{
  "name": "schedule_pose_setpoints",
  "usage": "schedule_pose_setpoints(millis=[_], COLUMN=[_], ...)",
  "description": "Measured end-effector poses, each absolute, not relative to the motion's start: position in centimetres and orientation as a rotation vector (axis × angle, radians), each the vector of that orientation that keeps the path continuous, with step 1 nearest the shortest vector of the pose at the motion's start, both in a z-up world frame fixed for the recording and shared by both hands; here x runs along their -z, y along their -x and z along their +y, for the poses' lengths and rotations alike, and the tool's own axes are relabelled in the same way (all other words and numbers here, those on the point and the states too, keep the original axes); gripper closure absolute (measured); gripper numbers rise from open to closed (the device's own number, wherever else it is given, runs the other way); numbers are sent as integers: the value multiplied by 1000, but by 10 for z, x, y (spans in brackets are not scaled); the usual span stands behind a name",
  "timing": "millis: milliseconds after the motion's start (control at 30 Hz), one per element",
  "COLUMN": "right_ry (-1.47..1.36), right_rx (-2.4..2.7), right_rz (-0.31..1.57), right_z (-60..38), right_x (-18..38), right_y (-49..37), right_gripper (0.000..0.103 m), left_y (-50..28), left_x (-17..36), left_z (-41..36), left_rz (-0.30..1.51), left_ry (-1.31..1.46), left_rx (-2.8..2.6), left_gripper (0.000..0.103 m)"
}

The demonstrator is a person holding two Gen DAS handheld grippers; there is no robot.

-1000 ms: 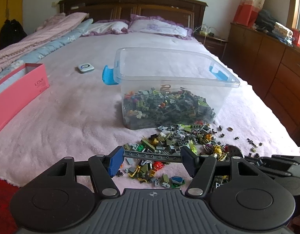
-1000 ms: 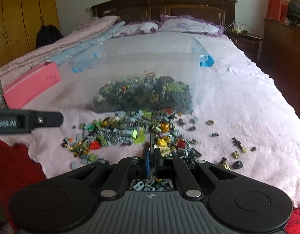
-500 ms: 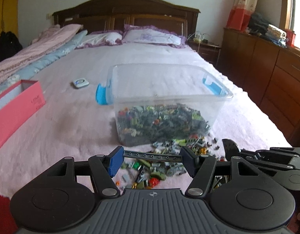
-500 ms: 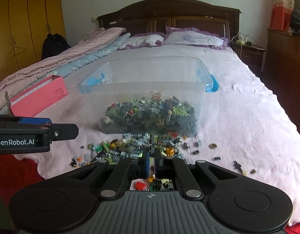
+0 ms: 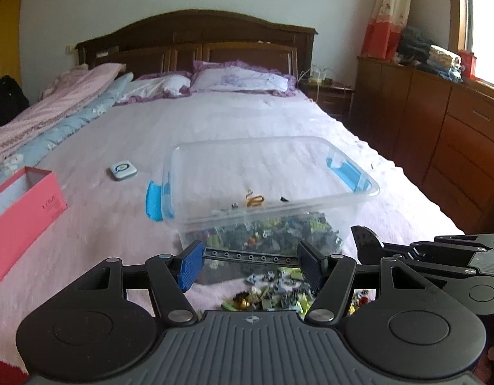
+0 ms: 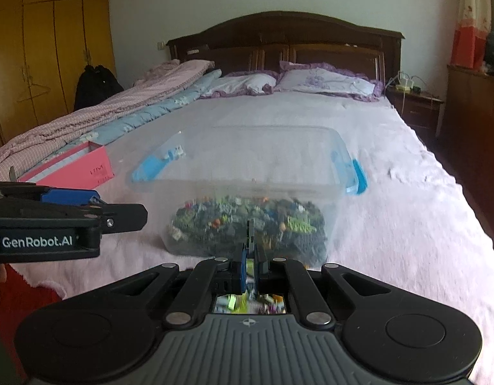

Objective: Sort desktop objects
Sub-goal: 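Carry the held pieces over the clear box and open both tools to drop them, then move both open tools back down to the loose Lego pile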

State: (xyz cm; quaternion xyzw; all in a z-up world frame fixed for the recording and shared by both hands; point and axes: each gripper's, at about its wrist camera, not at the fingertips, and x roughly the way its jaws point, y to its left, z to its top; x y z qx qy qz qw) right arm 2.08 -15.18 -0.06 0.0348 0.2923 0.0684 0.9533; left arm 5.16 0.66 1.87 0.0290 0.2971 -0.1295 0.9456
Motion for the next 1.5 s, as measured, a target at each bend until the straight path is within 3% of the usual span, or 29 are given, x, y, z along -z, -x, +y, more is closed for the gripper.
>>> schedule_pose_setpoints(millis=[700, 867, 1133, 1267, 1500], right_ry=[-69, -71, -72, -56, -73], right_rx=[-155, -142, -140, -137, -116], right_rz=[529, 559, 574, 565, 608], right_z=[-163, -169, -162, -162, -174], right_x=[-35, -34, -25, -22, 4], right_y=[-108, -138, -151, -128, -61], right_gripper=[98, 97, 83, 68, 58], left_y=[-134, -158, -158, -134, -80], left_x=[-42, -36, -22, -16, -3], left_z=[-18, -27, -17, -2, 21], left_rz=[509, 517, 563, 575, 611], left_ry=[-110, -139, -148, -132, -83], left_rx=[267, 262, 236, 221, 208], left_gripper=[39, 33, 31, 27, 23])
